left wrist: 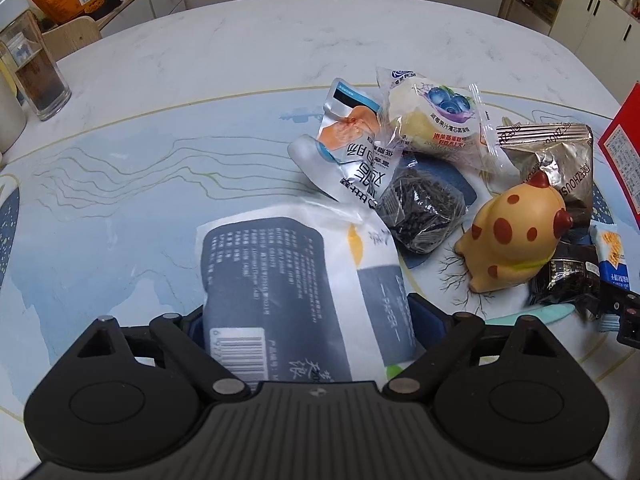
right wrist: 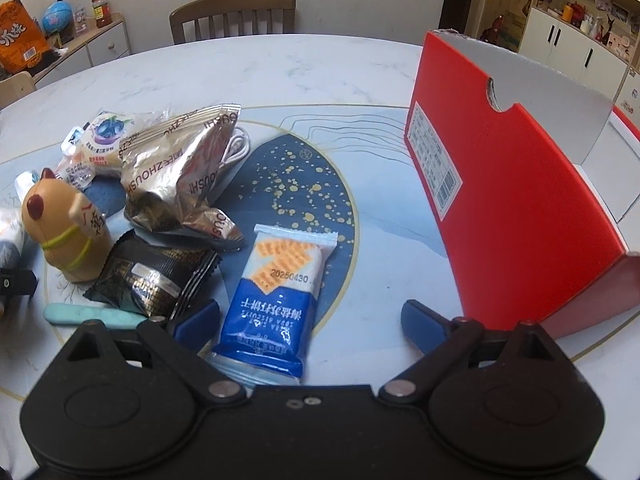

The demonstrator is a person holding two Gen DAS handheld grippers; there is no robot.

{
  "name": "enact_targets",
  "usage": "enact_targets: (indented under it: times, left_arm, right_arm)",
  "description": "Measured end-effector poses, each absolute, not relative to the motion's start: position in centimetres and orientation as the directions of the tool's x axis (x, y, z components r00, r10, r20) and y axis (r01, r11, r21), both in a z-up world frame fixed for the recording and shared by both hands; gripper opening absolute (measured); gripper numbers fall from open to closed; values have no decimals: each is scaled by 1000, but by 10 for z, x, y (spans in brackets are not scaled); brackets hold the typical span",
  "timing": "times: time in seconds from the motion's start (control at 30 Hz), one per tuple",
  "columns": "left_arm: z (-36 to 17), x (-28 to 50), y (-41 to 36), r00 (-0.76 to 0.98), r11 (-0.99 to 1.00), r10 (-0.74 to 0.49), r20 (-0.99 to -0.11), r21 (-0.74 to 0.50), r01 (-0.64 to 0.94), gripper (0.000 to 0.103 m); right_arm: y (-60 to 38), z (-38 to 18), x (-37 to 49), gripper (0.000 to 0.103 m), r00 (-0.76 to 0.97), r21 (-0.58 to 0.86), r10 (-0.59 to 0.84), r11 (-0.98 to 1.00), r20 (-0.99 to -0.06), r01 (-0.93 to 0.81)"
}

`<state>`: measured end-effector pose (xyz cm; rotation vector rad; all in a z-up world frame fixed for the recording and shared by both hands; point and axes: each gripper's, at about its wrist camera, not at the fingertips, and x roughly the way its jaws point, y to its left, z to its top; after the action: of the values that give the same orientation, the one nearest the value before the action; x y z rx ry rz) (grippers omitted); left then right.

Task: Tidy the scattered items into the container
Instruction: 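Move the right gripper toward the blue cracker packet, then close the right gripper on the blue cracker packet while the left gripper grasps the white-and-navy wipes pack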

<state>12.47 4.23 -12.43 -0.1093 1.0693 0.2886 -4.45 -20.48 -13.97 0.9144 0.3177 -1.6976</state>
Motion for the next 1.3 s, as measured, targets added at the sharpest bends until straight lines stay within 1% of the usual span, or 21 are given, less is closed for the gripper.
enact_targets:
  times: [0.17, 0.27, 0.3, 0.33, 0.4, 0.57, 0.63, 0.7, 0.73, 0.83, 1.0, 1.3]
  left_arm:
    - [-125, 126, 41, 455, 961, 174, -873, 49, -272, 87]
    - [-121, 122, 42, 458, 962, 172, -872, 50, -267, 83]
    - [-120, 122, 42, 460, 963, 172, -871, 50, -265, 80]
    - [-118, 121, 42, 461, 964, 171, -870, 50, -263, 77]
    - [-116, 118, 42, 463, 964, 170, -870, 51, -259, 75]
    - [-113, 115, 41, 468, 966, 169, -867, 51, -254, 68]
    - [-112, 114, 42, 469, 966, 166, -867, 47, -254, 66]
    - [-112, 113, 42, 471, 967, 164, -867, 48, -250, 63]
    - [-112, 113, 41, 470, 967, 166, -867, 50, -249, 62]
    - [-112, 112, 41, 470, 968, 163, -868, 49, -245, 61]
    - [-106, 109, 40, 477, 970, 153, -866, 40, -240, 60]
    - [-76, 101, 32, 512, 980, 122, -850, 20, -200, 60]
  right_arm:
    - [-204, -141, -45, 95, -64, 257, -700, -343, -711, 903]
    - [-204, -140, -45, 90, -60, 262, -705, -339, -707, 904]
    - [-203, -140, -45, 86, -60, 262, -707, -338, -705, 904]
    - [-202, -139, -44, 76, -61, 263, -711, -337, -701, 904]
    - [-202, -136, -42, 64, -61, 263, -720, -330, -692, 907]
    - [-204, -134, -40, 55, -66, 262, -718, -336, -693, 905]
    - [-204, -132, -39, 46, -64, 263, -719, -334, -692, 905]
    - [-204, -131, -38, 39, -61, 261, -719, -328, -693, 908]
    - [-205, -130, -37, 38, -62, 260, -717, -329, -694, 908]
    - [-203, -130, -38, 35, -63, 259, -714, -333, -697, 906]
    - [-197, -128, -38, 35, -61, 282, -716, -349, -696, 894]
    - [-176, -110, -43, 35, -88, 301, -737, -379, -670, 875]
